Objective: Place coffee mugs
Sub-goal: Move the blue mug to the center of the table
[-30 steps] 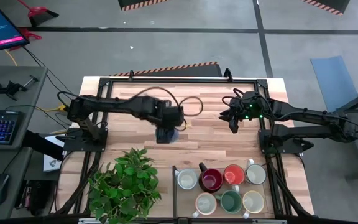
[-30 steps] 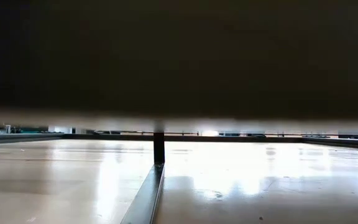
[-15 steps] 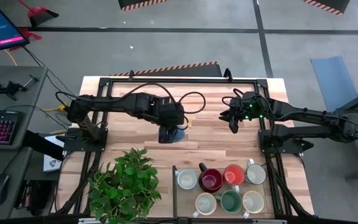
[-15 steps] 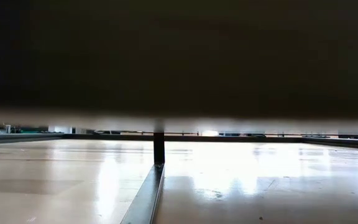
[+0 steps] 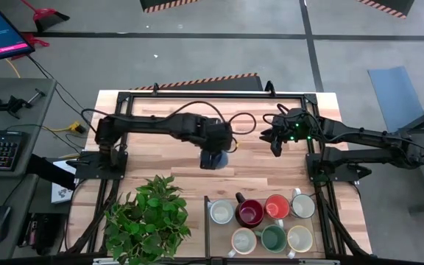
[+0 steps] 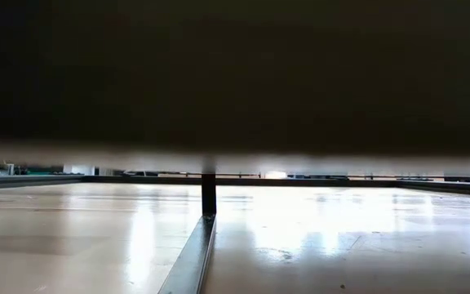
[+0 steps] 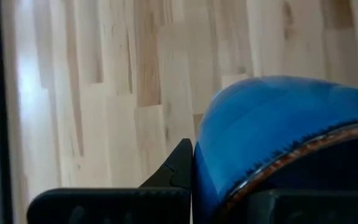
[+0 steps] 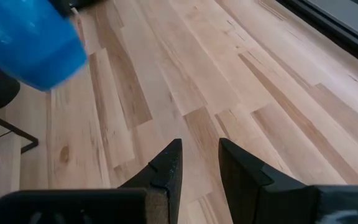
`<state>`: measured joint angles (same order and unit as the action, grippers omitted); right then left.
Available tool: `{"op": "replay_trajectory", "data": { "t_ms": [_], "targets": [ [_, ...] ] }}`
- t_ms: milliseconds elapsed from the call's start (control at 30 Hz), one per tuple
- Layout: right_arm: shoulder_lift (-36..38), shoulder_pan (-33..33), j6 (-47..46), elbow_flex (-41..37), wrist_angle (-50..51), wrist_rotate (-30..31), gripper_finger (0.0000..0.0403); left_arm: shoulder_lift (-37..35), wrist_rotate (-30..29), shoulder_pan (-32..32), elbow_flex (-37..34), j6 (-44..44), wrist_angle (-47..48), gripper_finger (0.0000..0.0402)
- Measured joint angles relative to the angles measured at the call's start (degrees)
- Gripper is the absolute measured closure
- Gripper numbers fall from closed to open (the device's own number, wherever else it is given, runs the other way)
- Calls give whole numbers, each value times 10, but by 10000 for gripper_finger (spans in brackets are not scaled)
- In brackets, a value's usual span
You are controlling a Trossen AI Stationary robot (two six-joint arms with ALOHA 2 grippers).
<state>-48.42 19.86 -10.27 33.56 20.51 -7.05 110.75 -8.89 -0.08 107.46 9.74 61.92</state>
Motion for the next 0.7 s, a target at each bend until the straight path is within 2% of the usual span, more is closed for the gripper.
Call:
{"op": "replay_trajectory", "data": {
  "t_ms": [267,700],
  "targets": [
    [0,0,2,0,-4,0,318,65,42,15,0,28,-2,396],
    [1,0,2,0,-20,1,318,121,59,4,0,40,-34,396]
  ]
}}
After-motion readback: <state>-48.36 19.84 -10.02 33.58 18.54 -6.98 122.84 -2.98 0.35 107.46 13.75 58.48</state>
